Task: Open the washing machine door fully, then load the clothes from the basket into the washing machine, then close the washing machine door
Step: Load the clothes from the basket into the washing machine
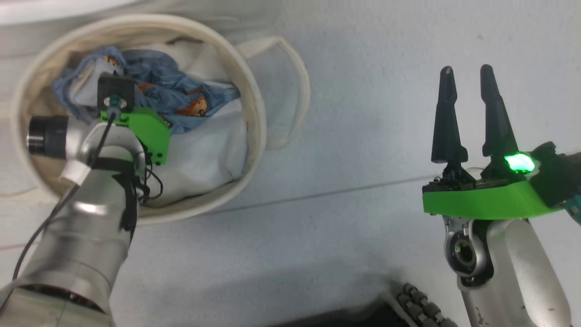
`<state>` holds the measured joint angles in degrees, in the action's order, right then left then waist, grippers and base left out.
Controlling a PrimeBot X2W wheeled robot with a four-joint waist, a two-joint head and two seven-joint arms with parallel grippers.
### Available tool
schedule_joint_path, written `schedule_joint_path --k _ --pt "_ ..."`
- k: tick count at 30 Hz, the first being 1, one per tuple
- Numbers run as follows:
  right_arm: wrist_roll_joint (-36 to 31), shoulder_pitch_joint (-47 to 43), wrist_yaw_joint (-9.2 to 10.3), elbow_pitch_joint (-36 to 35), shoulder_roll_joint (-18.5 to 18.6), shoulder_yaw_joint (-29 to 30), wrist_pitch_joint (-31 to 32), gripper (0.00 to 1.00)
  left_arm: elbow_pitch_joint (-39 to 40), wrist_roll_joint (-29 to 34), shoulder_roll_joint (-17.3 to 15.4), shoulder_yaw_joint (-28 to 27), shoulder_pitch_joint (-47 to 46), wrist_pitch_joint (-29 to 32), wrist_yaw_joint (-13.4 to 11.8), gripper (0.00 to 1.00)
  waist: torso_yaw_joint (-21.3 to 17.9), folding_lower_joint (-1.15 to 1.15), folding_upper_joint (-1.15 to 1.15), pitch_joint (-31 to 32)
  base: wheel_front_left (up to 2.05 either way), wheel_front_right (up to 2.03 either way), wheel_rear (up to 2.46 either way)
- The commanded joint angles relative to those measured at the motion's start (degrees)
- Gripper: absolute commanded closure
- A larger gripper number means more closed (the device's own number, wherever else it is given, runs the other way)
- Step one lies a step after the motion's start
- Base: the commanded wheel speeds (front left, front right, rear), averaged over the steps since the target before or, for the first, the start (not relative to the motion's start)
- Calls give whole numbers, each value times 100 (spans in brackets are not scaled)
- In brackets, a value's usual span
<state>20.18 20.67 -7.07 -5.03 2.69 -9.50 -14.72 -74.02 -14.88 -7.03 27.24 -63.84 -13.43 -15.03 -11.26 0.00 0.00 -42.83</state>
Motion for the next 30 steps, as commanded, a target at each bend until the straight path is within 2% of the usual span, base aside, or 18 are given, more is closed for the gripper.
schedule_joint_path --k 1,3,10,18,24,30 --pt "-58 -208 -42 -134 19 -74 -28 0 163 -7 -142 -61 144 -102 0 100 186 0 0 344 0 0 0" --pt "-80 -252 -42 -101 19 -52 -28 0 418 -9 -148 -85 250 -146 -30 100 276 0 0 597 0 0 0" --pt "-117 -558 -42 3 19 63 -28 0 2533 214 -277 -349 1260 -155 -175 100 560 0 0 1578 0 0 0" --pt "-108 -1062 -42 77 19 231 -28 0 4635 486 -165 -873 2652 -156 -165 100 803 0 0 2623 0 0 0" --pt "-53 -1389 -42 91 19 234 -28 0 5688 646 -9 -1295 3531 -156 -123 100 903 0 0 3173 0 0 0" --pt "-23 -1601 -42 107 19 258 -28 0 6182 712 120 -1607 4077 -156 -46 100 949 0 0 3472 0 0 0"
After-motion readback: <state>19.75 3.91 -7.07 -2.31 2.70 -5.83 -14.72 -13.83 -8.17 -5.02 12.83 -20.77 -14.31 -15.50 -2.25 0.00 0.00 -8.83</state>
